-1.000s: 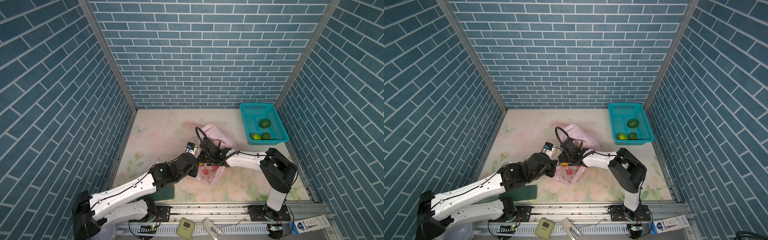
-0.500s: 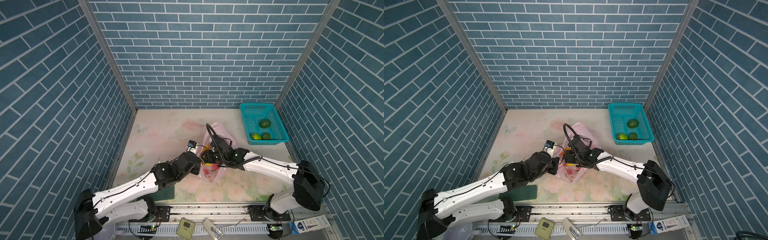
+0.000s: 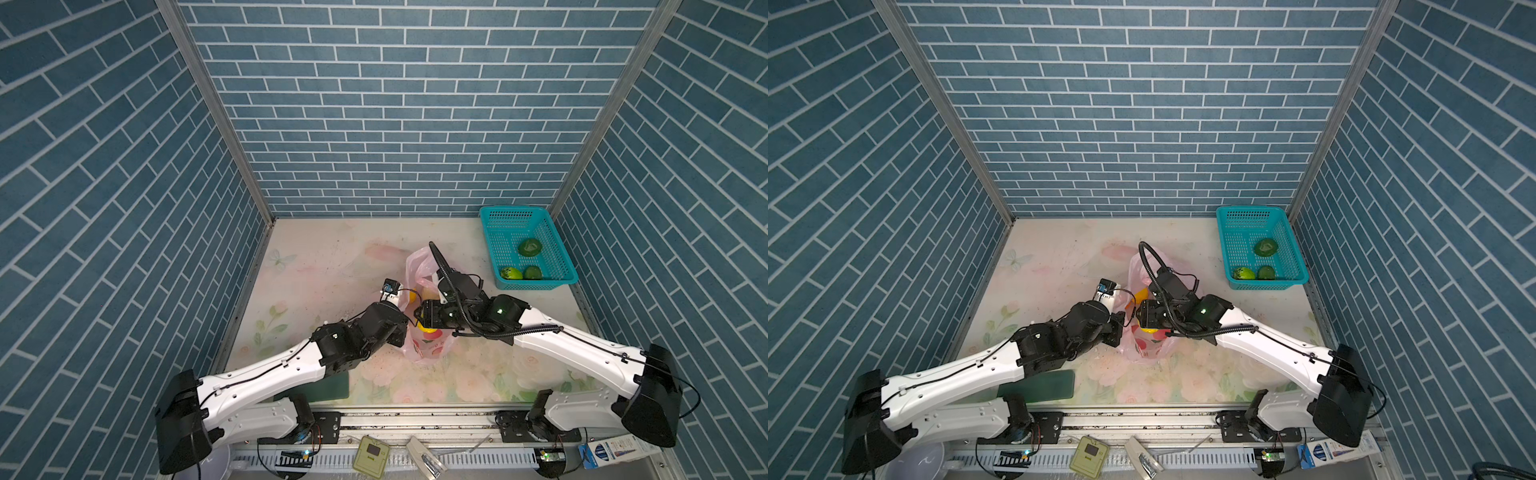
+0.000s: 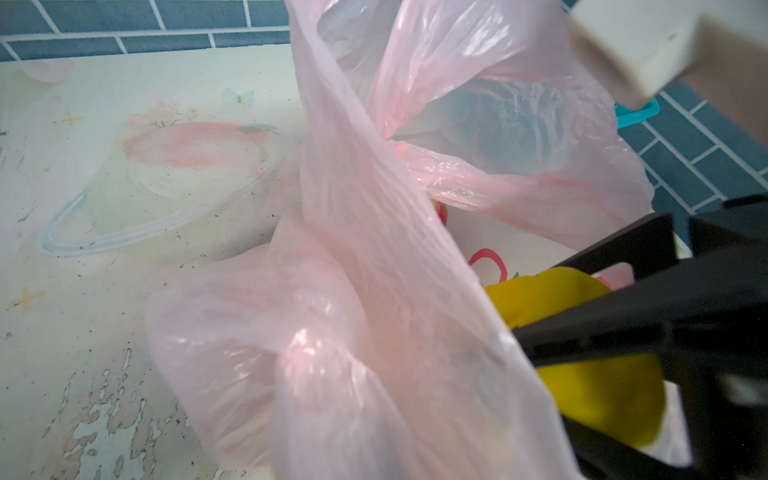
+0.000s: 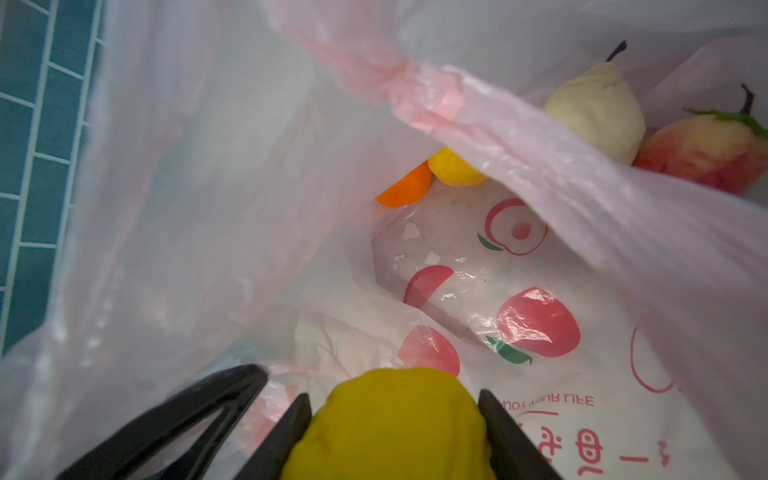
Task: Untie the knot of the plastic bag and take out the fruit
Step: 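Lift the yellow lemon out of the bag toward the teal basket, then lower the yellow lemon into the basket and open the right gripper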
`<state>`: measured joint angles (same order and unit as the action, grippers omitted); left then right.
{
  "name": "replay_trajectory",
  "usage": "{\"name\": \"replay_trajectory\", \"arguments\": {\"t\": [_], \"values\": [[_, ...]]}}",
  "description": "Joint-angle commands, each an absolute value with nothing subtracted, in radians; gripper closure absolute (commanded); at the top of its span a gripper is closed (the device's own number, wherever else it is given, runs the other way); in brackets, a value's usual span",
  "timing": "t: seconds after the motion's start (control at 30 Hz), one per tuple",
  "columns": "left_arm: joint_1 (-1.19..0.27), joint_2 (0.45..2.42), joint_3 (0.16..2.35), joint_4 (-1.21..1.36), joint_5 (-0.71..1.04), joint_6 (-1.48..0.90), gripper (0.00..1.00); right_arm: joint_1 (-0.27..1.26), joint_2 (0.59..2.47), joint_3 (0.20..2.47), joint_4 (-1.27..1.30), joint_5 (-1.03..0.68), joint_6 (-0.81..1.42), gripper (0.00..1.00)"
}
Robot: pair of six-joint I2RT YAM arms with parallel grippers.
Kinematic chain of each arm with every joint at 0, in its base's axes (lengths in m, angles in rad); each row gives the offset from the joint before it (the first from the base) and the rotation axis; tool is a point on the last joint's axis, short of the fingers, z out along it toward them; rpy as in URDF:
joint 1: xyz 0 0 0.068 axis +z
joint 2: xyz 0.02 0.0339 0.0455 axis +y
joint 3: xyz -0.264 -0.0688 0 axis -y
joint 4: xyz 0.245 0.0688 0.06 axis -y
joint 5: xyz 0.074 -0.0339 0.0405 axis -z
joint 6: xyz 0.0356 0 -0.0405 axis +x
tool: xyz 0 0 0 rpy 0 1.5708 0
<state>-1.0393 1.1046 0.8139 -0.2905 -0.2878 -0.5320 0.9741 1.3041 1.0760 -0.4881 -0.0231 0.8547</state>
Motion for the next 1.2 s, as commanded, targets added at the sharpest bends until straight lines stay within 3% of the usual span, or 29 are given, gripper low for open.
{"name": "replay_trajectory", "arguments": {"t": [0.0, 0.37, 0.7, 0.93, 1.17], "values": [[-1.040, 1.106, 0.841, -0.276, -0.301, -0.518, 1.00, 0.974, 1.262, 1.194, -0.572, -0.047, 0.819, 0.47], [-1.040, 1.097, 0.844, -0.294, -0.306, -0.519, 1.00, 0.853, 1.238, 1.404, -0.706, -0.081, 0.733, 0.46], [-1.039, 1.088, 0.837, -0.295, -0.299, -0.521, 1.00, 0.407, 1.259, 1.426, -0.707, -0.232, 0.579, 0.46], [-1.040, 1.085, 0.836, -0.290, -0.298, -0.523, 1.00, 0.144, 1.395, 1.384, -0.558, -0.273, 0.521, 0.46], [-1.040, 1.088, 0.833, -0.281, -0.295, -0.525, 1.00, 0.003, 1.654, 1.412, -0.406, -0.258, 0.491, 0.46]]}}
